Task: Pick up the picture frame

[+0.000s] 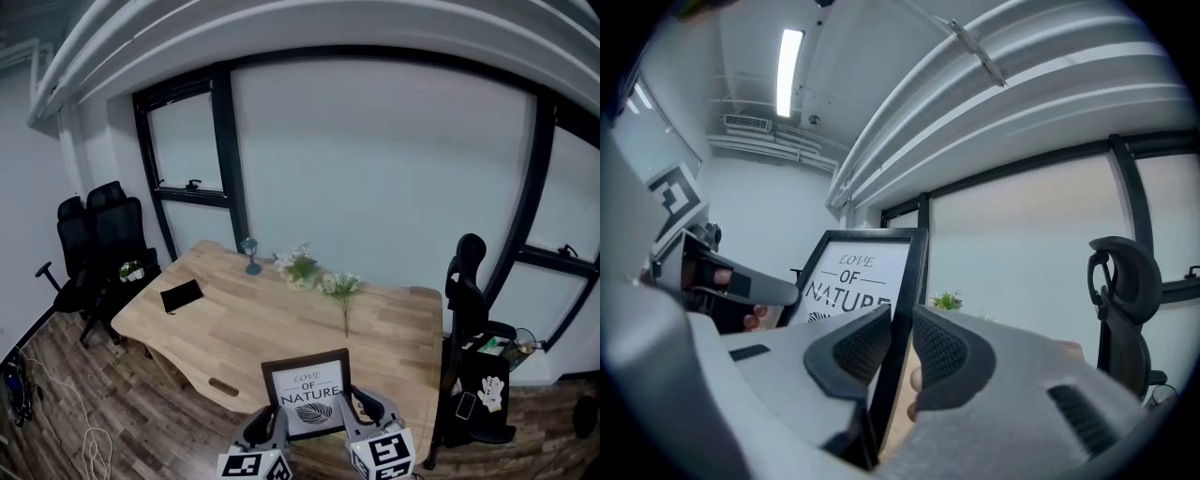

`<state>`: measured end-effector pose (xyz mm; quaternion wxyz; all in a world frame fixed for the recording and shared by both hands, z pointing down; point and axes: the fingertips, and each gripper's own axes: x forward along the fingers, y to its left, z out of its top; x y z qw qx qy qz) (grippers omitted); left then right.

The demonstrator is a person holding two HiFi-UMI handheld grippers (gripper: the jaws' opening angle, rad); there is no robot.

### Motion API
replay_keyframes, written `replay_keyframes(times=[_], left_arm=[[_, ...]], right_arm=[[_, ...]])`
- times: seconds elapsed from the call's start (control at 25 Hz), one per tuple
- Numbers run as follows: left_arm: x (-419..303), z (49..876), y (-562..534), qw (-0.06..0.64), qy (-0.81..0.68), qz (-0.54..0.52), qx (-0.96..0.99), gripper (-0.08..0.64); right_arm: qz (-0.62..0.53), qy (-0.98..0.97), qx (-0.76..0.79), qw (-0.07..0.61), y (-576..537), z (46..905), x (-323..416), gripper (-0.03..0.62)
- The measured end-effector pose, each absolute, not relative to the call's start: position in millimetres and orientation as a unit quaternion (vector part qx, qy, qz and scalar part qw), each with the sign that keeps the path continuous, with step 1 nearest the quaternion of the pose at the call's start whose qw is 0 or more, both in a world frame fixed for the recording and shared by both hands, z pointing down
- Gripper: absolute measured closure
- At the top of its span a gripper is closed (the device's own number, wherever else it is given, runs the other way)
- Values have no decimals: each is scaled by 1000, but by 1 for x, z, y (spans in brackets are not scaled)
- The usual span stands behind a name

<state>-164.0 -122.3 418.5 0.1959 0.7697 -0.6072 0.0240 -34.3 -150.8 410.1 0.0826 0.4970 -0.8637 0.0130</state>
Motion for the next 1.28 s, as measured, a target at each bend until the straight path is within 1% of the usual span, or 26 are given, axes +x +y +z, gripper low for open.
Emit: replay_keyframes(times=[0.76,1.28], left_arm=[[-102,398,-122,198,-620,36,758,494],[-72,405,-106,199,-629,42,750,494]], right_arm=[[7,-873,482,81,-159,398,26,518],[3,-882,465,80,-146,393,55,518]])
